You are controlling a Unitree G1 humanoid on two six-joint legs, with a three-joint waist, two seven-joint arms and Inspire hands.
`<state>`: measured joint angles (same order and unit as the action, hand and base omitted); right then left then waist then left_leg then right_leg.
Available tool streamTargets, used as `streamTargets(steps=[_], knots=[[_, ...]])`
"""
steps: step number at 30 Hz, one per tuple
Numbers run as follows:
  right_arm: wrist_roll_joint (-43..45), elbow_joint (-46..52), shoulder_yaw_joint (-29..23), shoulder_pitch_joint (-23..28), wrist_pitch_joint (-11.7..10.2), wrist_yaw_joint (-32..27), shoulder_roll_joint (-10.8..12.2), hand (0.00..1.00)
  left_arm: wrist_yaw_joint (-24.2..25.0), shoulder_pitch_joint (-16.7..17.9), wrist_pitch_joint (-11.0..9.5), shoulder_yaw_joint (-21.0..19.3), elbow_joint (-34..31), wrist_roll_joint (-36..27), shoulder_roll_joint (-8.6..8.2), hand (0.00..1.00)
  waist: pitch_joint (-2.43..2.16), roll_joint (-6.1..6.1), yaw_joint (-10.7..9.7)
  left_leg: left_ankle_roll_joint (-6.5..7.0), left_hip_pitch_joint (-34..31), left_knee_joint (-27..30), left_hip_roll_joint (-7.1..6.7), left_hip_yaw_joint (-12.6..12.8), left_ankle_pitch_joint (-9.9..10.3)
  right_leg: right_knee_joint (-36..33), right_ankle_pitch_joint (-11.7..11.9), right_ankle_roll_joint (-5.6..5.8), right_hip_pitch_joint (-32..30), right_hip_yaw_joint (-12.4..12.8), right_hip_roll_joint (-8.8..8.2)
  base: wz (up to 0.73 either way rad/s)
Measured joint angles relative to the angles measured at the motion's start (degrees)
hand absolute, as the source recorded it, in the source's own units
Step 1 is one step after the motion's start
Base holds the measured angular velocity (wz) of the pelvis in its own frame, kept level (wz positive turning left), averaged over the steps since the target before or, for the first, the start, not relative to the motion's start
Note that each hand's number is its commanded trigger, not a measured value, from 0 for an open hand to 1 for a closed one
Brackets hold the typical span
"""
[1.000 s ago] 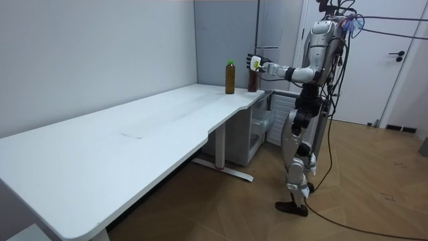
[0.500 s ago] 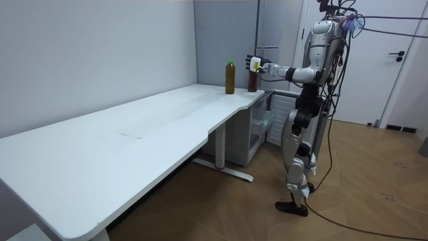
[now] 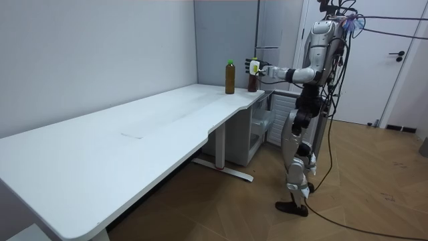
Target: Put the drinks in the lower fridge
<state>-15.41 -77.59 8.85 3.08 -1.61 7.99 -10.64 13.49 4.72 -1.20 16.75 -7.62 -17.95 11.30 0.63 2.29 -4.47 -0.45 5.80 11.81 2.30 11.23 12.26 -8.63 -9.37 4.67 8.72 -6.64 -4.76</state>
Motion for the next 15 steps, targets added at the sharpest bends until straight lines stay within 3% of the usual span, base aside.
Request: streamTargets(steps=[15], knots=[[1.11,1.51,-1.90,0.45,1.69,0.90,-0.49,0.00,0.79,-0.81,2.16,-1.29,-0.13,-0.49,-1.38,0.00,-0.30,-0.85,-0.80,-0.01,0.66,-0.04,0.05,0.40,0.01,-0.05,0.05,-0.09,0.12,0.13,0.00,-0.01]])
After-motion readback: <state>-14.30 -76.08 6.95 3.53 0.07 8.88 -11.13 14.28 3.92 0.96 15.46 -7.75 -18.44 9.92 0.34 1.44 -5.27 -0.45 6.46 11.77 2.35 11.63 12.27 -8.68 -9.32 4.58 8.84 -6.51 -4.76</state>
